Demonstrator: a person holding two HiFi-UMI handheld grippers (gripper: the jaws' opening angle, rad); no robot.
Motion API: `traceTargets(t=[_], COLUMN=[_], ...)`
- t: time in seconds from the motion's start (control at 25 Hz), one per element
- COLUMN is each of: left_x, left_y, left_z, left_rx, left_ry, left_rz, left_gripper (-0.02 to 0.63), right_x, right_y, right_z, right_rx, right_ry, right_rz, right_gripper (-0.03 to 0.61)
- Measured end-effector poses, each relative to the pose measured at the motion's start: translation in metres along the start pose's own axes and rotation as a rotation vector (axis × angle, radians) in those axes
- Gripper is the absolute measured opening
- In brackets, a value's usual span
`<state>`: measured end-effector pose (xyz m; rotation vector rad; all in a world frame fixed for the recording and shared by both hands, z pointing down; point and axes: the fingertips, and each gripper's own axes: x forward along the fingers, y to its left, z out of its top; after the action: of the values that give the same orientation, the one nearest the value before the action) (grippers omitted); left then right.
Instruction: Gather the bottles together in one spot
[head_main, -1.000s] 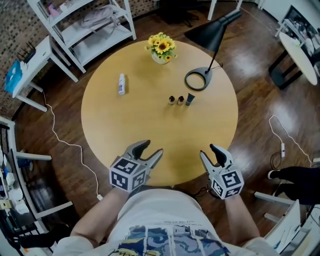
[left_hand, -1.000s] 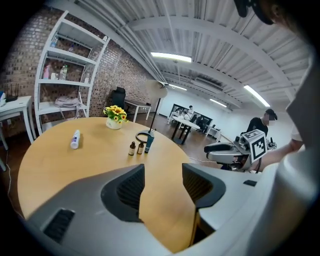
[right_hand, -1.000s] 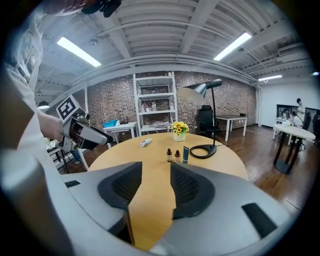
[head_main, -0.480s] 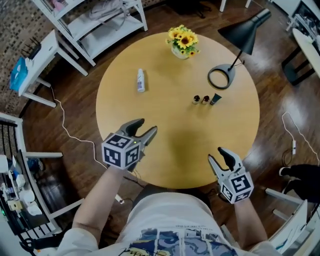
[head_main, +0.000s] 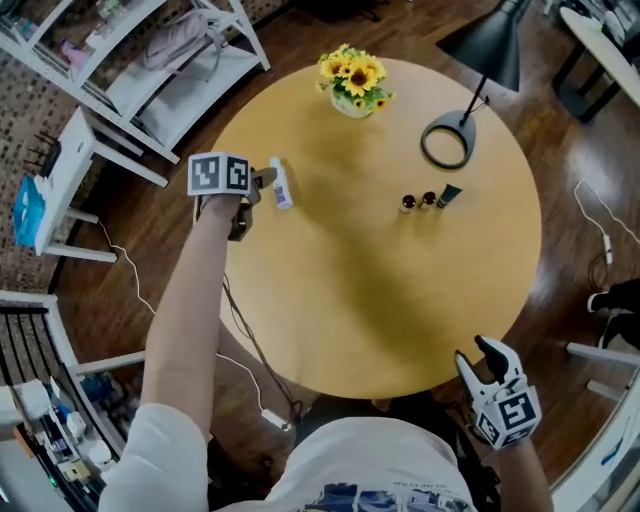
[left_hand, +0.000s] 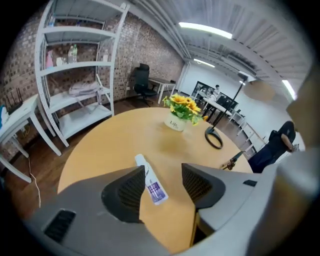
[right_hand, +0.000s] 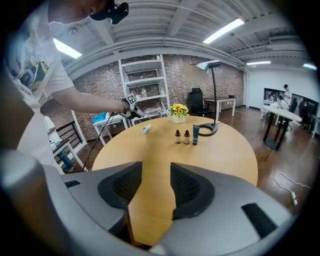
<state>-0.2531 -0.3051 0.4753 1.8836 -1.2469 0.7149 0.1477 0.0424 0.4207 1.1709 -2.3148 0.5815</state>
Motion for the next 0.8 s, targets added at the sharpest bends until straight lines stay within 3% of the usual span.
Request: traceTargets(t=[0.16,0.36,0.64,0.8], left_x=[0.060,0.109,0.132,0.139], left_y=[0.037,0.075,0.077,0.075], left_z=[0.017,0.019,0.004,0.002], left_rx=[-0.088,-0.207,-0.164,-0.166], left_ry=[0.070,0.079,0.144,0.169], left_rz=[-0.004,0.006,0.055,0.072], left_gripper=[0.196,0.195,0.195,0.141], right_x=[-0.009,-0.012,-0.011,-0.008], right_y=[-0.001,0.001,0.007,0.003], right_z=[-0.018,-0.033,-0.042,-0.039], right_rx=[0.037,0.079,0.100,0.091], right_ry=[0.046,0.082,0.106,0.099], right_rz=[-0.054,-0.096,-0.079,-0.069], right_gripper=[0.206,0.206,0.206,0.206])
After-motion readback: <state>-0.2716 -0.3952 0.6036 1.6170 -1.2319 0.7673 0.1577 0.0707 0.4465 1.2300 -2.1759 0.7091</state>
